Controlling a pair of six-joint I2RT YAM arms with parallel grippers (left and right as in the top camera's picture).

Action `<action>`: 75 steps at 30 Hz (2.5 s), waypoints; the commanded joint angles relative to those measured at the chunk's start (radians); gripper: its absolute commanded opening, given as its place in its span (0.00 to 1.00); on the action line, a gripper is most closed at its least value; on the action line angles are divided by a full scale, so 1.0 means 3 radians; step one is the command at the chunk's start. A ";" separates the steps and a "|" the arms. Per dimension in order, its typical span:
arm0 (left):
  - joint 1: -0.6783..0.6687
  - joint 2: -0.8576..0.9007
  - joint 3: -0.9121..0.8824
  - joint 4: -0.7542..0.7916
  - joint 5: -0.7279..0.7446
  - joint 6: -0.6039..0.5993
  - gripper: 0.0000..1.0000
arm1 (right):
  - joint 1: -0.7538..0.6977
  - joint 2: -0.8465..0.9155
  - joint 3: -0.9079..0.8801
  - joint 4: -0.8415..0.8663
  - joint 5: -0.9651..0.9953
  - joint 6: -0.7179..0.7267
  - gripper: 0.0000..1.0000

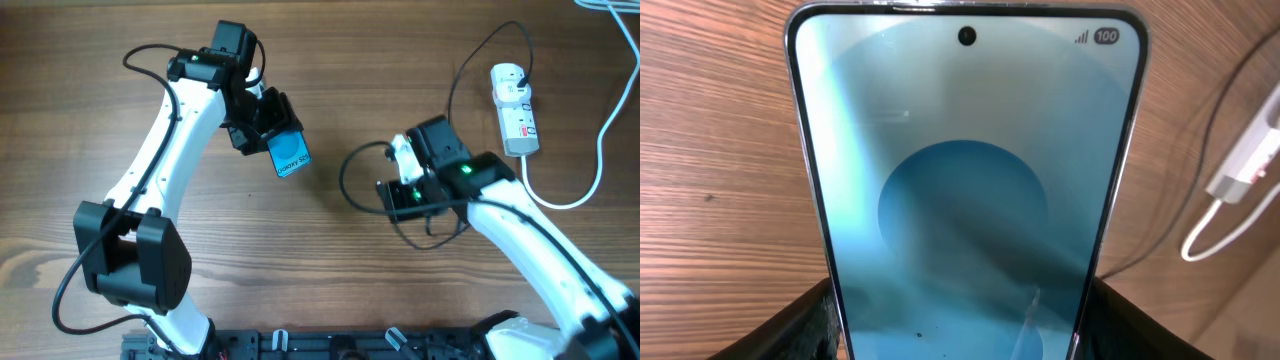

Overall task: Plug charger to phone and switch on socket
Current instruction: 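Move the right gripper to the black cable's USB-C end, then grasp the cable plug with the right gripper and lift it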

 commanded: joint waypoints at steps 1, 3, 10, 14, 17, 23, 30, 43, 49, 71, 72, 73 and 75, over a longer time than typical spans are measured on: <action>0.0024 -0.0057 0.0066 0.0009 -0.0168 -0.0009 0.50 | 0.0106 -0.0445 0.0018 -0.0011 -0.0039 -0.0201 0.05; 0.0024 -0.0057 0.0066 0.0008 -0.0168 -0.0008 0.50 | 0.0134 -0.0309 -0.0094 0.0223 0.0450 0.0070 0.46; 0.0024 -0.0057 0.0066 -0.0004 -0.0231 0.0070 0.53 | 0.0322 0.1142 -0.0160 0.0853 0.1239 0.0144 0.49; 0.0024 -0.0057 0.0066 -0.0005 -0.0230 0.0070 0.54 | 0.0401 0.1263 -0.0167 0.1085 0.1387 0.0107 0.42; 0.0024 -0.0057 0.0066 -0.0008 -0.0229 0.0070 0.55 | 0.0425 0.1438 -0.0192 0.1049 0.1480 0.0109 0.26; 0.0024 -0.0057 0.0066 -0.0033 -0.0230 0.0081 0.55 | 0.0434 0.1625 -0.0146 0.0928 0.1389 0.0136 0.04; 0.0024 -0.0057 0.0066 -0.0032 -0.0230 0.0081 0.55 | 0.0432 0.0504 0.0144 0.0284 0.0373 -0.0155 0.05; 0.0020 -0.0057 0.0066 -0.0027 -0.0381 0.0259 0.44 | 0.0640 -0.0130 0.0144 0.0707 -0.1756 -0.0039 0.04; 0.0020 -0.0057 0.0066 -0.0018 -0.0381 0.0262 0.44 | 0.0870 0.0388 0.0145 0.1324 -0.1579 0.0495 0.04; 0.0014 -0.0057 0.0066 -0.0092 -0.0381 0.0612 0.40 | 0.0688 0.0946 0.0238 0.2344 -0.1812 0.1380 0.04; 0.0014 -0.0057 0.0066 -0.0090 -0.0381 0.0626 0.40 | 0.0688 0.0946 0.0238 0.2360 -0.1853 0.1380 0.05; 0.0014 -0.0057 0.0066 -0.0086 -0.0381 0.0697 0.38 | 0.0688 0.0946 0.0238 0.2360 -0.1859 0.1380 0.04; 0.0014 -0.0057 0.0066 -0.0076 -0.0380 0.0696 0.38 | 0.0688 0.0951 0.0238 0.2359 -0.1840 0.1381 0.04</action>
